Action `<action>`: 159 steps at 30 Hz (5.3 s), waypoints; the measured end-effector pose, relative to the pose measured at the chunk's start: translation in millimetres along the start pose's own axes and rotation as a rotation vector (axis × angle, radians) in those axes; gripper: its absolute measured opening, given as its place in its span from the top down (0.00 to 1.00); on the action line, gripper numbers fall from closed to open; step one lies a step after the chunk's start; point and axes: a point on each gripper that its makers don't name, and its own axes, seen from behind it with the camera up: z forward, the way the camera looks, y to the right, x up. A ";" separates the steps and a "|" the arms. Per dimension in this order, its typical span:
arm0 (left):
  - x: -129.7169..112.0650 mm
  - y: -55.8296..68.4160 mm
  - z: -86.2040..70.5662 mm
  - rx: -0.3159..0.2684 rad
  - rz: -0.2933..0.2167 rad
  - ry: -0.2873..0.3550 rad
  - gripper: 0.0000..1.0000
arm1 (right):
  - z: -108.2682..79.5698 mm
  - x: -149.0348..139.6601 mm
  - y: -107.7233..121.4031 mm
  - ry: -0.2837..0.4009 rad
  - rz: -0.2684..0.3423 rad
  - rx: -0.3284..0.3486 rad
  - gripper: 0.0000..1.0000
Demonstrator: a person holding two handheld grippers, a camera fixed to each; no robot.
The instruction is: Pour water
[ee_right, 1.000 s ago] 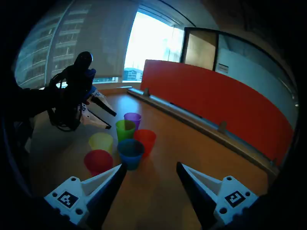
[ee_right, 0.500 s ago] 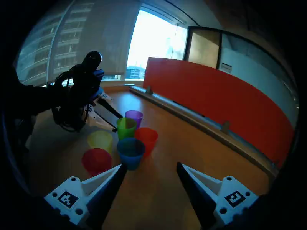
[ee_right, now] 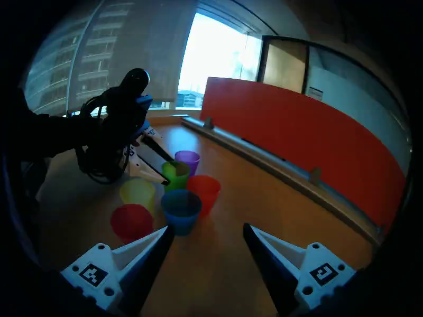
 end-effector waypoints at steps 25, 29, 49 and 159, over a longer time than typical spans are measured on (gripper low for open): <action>6.3 3.1 11.4 -0.011 0.004 0.026 0.11 | 1.2 -4.3 1.6 0.006 -0.001 -0.005 0.00; 5.5 3.5 11.2 -0.009 0.014 0.028 0.12 | 1.9 -3.8 1.9 0.011 0.002 -0.006 0.00; 42.3 1.6 -48.0 0.047 0.016 0.191 0.12 | 8.5 7.3 3.3 0.042 0.015 -0.008 0.00; 50.2 30.5 -190.5 0.164 -0.032 0.397 0.12 | 101.0 4.2 -50.7 -0.013 0.008 0.191 0.09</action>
